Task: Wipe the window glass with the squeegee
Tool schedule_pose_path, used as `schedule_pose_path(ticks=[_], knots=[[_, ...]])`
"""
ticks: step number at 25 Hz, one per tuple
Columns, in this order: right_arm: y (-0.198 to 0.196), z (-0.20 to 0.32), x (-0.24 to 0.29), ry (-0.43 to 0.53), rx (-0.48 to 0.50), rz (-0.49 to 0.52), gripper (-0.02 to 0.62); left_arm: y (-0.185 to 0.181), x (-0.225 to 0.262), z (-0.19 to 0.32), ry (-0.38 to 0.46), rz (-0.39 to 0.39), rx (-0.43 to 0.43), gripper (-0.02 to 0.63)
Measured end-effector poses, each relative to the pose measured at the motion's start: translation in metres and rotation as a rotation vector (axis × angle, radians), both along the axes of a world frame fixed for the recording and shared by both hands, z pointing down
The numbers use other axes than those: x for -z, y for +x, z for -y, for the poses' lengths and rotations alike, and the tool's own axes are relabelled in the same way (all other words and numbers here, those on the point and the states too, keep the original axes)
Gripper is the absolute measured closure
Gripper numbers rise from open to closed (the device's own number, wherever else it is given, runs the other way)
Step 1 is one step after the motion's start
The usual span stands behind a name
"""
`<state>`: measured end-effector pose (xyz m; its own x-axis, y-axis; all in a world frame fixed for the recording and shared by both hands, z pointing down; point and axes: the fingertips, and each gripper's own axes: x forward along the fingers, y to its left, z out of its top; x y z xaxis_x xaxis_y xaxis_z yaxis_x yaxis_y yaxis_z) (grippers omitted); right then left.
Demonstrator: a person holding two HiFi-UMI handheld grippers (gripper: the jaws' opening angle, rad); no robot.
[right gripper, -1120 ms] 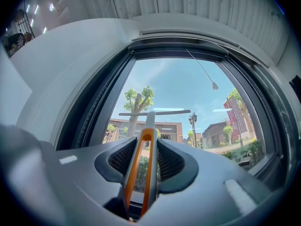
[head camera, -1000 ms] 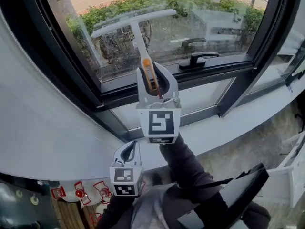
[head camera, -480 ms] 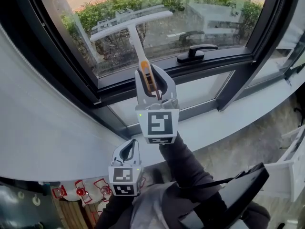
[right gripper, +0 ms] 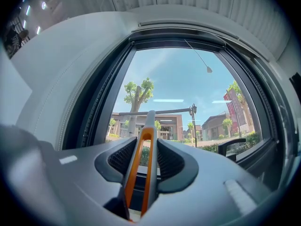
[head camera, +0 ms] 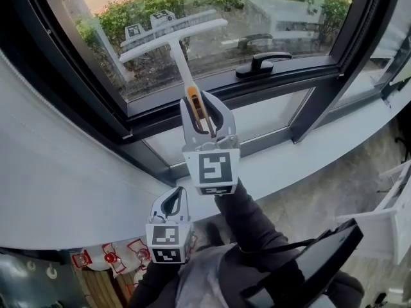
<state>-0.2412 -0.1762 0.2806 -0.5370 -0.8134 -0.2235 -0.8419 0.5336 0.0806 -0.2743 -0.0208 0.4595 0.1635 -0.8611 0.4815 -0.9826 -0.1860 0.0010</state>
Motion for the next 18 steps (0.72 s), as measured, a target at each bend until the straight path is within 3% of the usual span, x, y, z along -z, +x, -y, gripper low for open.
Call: schedule_pose_path(ticks=[18], knots=[[-0.002,-0.001,-0.033,-0.041,0.019,-0.011,0.465,-0.001,-0.011,-0.002,-0.024,0.009,-0.012,0.606]])
